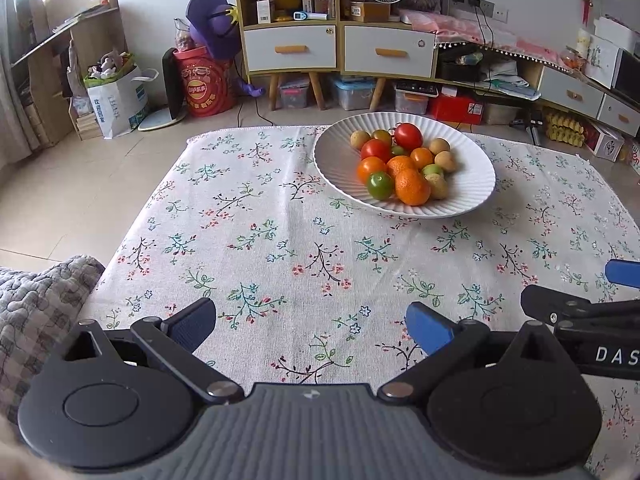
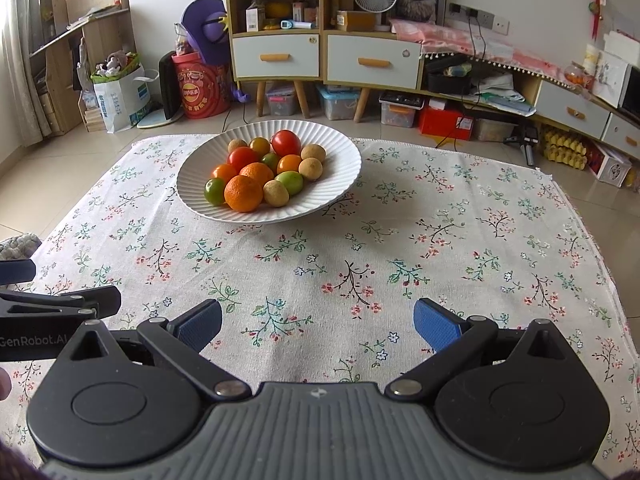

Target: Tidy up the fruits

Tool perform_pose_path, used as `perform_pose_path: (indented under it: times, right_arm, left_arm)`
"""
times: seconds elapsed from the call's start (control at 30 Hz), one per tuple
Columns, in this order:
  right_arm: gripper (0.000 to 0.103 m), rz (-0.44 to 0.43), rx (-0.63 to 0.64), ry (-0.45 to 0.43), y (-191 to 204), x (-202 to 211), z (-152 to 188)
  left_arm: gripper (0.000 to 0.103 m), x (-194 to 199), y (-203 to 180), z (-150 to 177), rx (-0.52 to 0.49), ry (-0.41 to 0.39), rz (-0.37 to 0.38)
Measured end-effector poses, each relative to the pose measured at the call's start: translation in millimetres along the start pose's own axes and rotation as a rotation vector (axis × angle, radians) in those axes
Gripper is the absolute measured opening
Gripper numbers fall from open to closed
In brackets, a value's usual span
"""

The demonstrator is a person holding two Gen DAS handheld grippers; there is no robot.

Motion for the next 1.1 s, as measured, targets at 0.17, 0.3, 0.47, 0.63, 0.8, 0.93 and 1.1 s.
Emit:
perform_pose_path:
  times: [0.17, 0.3, 0.47, 0.63, 0.8, 0.93, 1.1]
  right_arm:
    - [0.102, 0.001, 0.004, 0.004, 1.1, -0.6, 0.5]
    - [0.102, 0.002, 0.005, 0.005, 1.6, -0.3, 0.0]
    - [0.102, 0.003, 0.005, 0.006, 1.9, -0.5, 0.4]
    - [0.102, 0.003, 0.006, 0.006, 1.9, -0.6, 0.4]
    - [0.102, 0.003, 0.005, 0.007, 2.0, -0.6, 0.5]
    - [0.102, 0.003, 0.004, 0.008, 2.0, -0.5, 0.8]
    - [0.102, 0.003, 0.003, 0.010, 1.7, -1.4, 1.7]
  left_arm:
    - [0.096, 0.4, -0.1, 0.0, 0.002, 0.002, 0.002]
    - [0.096, 0.2, -0.2, 0.0, 0.002, 0.003, 0.003]
    - [0.096, 0.3, -0.8, 0.5, 0.002, 0.005, 0.004]
    - [0.096, 0.1, -0.8, 0.8, 0.003, 0.006, 0.003]
    - [0.096, 0.3, -0.9, 0.9, 0.002, 0.007, 0.004]
    - [0.096, 0.2, -0.9, 0.7, 0.003, 0.006, 0.004]
    - [0.096, 0.3, -0.9, 0.6, 0.003, 0.007, 0.004]
Point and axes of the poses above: each gripper's, at about its wrist camera, not at the fingertips, and x roughly against the way its jaws point, y to its left, z to its underside, the point moved 6 cm from there along -x, roughly the way its jaws point, and after that the axes turned 3 degrees about x, right-handed, at the moved point
